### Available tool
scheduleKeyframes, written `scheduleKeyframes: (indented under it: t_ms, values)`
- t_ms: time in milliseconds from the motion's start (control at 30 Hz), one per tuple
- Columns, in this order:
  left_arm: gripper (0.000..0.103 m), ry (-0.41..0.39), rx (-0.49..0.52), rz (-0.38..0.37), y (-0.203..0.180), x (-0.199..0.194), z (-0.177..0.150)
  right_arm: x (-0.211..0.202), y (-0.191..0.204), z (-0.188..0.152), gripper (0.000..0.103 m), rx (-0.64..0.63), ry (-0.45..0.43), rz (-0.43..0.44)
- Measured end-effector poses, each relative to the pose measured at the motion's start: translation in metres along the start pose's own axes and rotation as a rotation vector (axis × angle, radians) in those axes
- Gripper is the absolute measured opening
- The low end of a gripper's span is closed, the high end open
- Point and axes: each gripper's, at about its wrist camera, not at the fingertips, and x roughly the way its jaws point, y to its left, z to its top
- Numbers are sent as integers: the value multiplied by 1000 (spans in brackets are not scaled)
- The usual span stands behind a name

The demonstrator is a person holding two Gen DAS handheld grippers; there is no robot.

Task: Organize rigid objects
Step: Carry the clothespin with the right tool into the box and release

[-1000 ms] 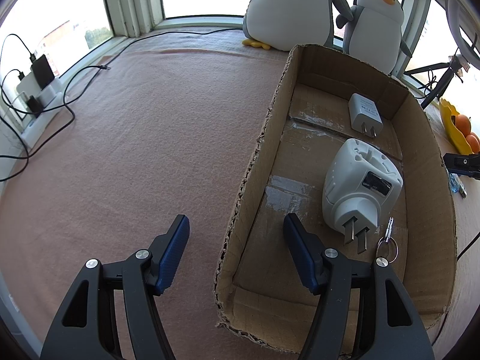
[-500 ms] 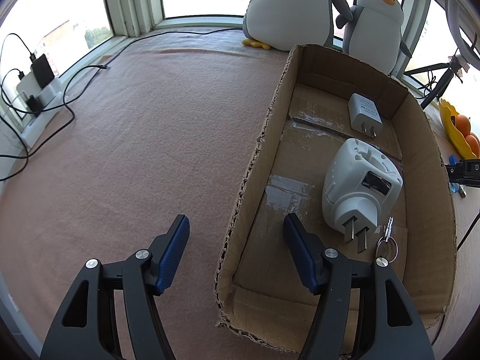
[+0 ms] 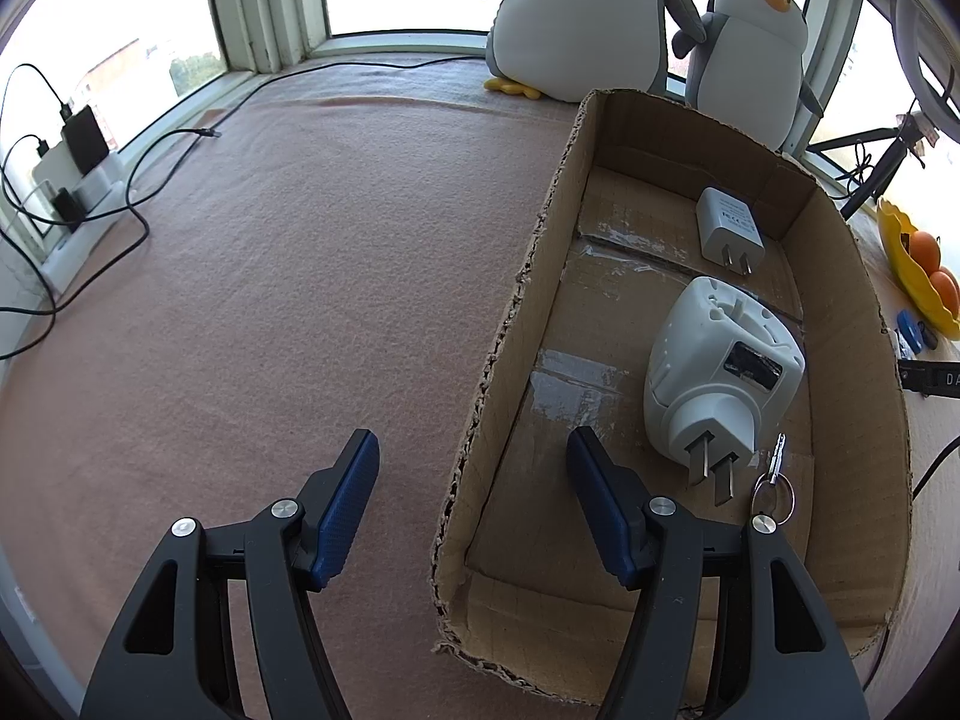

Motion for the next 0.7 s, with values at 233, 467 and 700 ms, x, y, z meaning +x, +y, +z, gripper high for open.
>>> scheduleKeyframes:
  t_ms: [233, 467, 700]
  values:
    - [65, 0, 0, 0, 0, 0, 0, -16, -4, -14, 11, 24, -44, 28]
    - [65, 0, -2, -1, 0, 0, 0, -47, 13, -20, 11, 13, -113, 80]
    - [65, 0, -7, -6, 0, 1, -2, -74, 54, -26, 11, -47, -174, 154]
